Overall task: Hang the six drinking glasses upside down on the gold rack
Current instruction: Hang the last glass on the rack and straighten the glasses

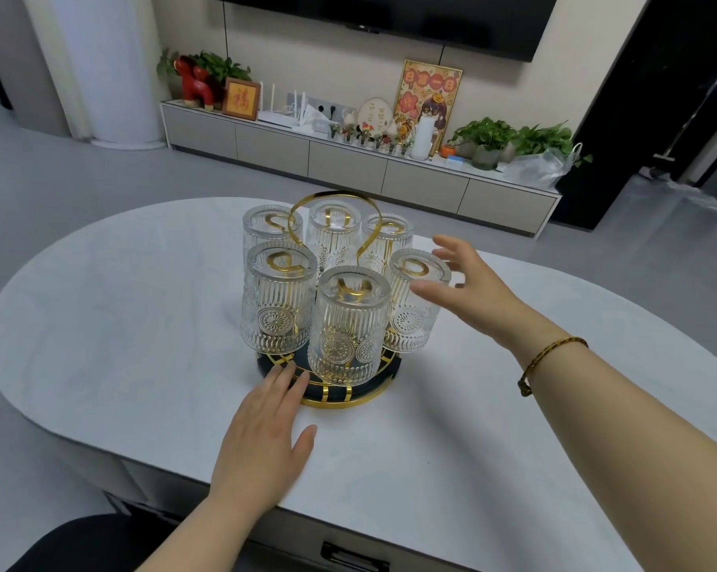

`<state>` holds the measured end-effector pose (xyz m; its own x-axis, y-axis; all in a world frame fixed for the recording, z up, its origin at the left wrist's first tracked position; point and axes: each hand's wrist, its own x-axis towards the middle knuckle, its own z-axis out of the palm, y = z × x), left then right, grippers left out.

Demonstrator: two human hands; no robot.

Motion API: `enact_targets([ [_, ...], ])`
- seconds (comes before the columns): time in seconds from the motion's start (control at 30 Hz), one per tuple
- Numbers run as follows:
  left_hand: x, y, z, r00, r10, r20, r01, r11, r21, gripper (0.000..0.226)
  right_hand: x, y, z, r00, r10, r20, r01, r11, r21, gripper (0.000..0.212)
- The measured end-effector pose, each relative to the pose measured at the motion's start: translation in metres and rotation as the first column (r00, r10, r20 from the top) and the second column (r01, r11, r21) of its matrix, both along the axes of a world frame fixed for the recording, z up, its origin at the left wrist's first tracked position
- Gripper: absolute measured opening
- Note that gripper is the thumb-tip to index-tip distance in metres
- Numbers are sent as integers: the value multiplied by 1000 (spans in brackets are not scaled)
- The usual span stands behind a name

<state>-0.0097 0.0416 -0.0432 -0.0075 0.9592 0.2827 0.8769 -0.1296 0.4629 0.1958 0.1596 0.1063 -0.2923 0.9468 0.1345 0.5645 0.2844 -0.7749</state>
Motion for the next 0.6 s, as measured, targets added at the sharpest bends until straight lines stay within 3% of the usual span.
enact_targets([
  [0.17, 0, -2, 3, 998, 57, 37, -57, 998, -2, 61, -3, 12, 21, 996, -85, -1, 85, 990, 113, 56],
  [0.3, 0, -1, 4, 997, 66, 36, -66, 998, -15, 60, -20, 37, 39, 982, -148, 120, 136, 985, 105, 56],
  [0.47, -2, -3, 8, 997, 75, -16, -75, 996, -52, 54, -46, 68, 41, 930, 27, 367, -1, 998, -69, 65],
  [0.6, 0, -2, 16, 993, 90, -71, -94, 994, -56, 52, -53, 86, 39, 920, 90, 380, -45, 991, -126, 73],
])
